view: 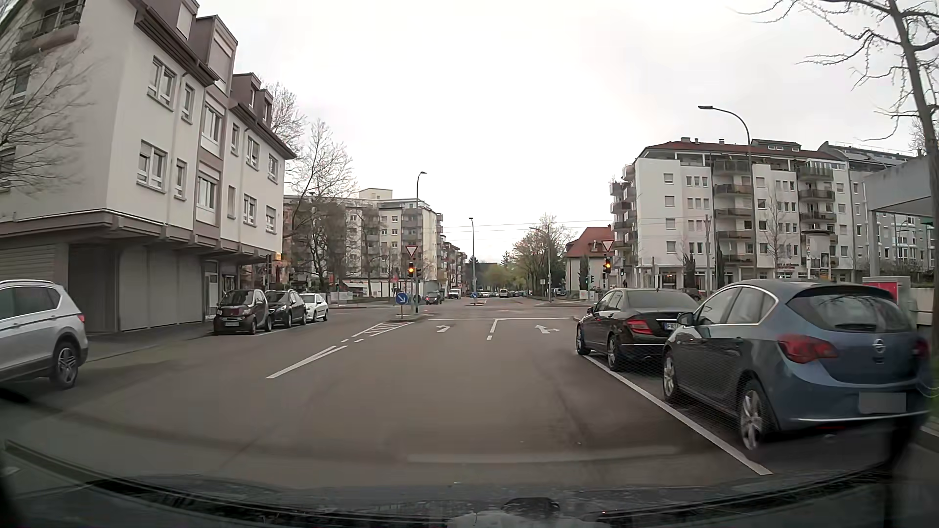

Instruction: Follow the waypoints while adhering to traffic rules and regulations

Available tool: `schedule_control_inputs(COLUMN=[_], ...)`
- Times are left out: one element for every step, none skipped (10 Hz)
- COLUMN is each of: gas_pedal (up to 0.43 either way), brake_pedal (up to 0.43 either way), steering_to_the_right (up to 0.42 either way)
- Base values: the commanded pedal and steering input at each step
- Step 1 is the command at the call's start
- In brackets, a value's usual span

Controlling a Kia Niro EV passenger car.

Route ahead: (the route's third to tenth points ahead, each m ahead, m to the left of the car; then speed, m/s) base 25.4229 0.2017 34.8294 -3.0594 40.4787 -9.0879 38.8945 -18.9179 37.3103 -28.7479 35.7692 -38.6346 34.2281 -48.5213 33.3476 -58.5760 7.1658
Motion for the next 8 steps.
schedule_control_inputs(gas_pedal=[0.000,0.000,0.000,0.000,0.000,0.000,0.000,0.000], brake_pedal=[0.000,0.000,0.000,0.000,0.000,0.000,0.000,0.000], steering_to_the_right=[0.006,0.006,0.007,0.009,0.013,0.016,0.016,0.020])
